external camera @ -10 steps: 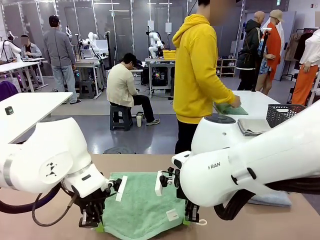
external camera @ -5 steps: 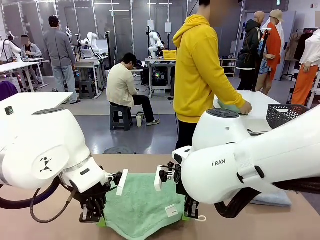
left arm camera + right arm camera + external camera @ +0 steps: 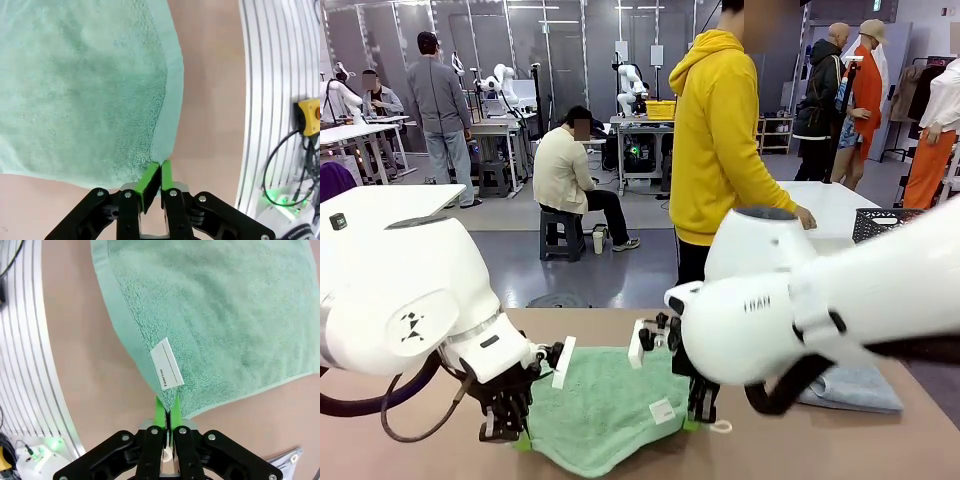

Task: Fold the towels and place them in the basket.
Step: When a person lays out a Towel with hook on the table, fold it in half twice.

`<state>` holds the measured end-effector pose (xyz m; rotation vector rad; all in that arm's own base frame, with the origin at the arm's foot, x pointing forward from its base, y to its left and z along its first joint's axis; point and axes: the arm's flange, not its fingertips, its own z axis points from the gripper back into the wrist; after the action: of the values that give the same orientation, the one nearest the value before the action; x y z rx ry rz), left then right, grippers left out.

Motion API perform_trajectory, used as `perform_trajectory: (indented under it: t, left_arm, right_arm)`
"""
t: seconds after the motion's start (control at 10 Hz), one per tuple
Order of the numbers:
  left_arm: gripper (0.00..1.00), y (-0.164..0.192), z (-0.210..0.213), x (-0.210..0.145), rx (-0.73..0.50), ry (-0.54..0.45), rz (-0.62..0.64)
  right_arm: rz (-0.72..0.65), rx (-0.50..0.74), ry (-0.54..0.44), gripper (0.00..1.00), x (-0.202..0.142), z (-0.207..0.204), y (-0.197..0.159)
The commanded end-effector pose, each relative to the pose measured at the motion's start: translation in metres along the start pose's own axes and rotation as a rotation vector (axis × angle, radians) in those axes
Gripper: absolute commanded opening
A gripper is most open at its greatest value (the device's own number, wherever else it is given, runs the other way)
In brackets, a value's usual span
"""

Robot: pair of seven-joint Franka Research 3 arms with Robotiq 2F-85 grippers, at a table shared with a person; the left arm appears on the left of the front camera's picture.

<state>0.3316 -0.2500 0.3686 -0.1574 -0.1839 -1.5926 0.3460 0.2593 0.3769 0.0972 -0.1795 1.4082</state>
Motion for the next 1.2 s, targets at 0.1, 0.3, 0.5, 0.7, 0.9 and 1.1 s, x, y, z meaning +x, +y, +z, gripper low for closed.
perform_trajectory:
  t: [0.1,0.3,0.5,0.7,0.9,1.1]
  left_arm:
    - [0.06,0.056,0.013,0.002,-0.048,-0.022,-0.003]
    - [0.06,0.079,0.022,0.003,-0.037,-0.047,0.022]
    - [0.06,0.105,0.025,0.003,-0.013,-0.023,0.06]
    - [0.06,0.129,0.024,-0.001,-0.004,0.001,0.105]
    - [0.06,0.149,0.022,-0.003,-0.019,-0.009,0.135]
    - [0.06,0.168,0.022,-0.011,-0.002,-0.046,0.192]
  right_arm:
    - [-0.064,0.115,-0.001,0.04,0.018,0.016,-0.065]
    - [-0.12,0.131,-0.011,0.04,0.024,0.017,-0.089]
    - [-0.142,0.148,-0.003,0.04,0.032,0.015,-0.108]
    - [-0.184,0.168,-0.025,0.04,0.035,0.01,-0.126]
    - [-0.244,0.154,-0.002,0.04,0.036,0.007,-0.144]
    - [-0.262,0.18,0.0,0.04,0.036,0.005,-0.159]
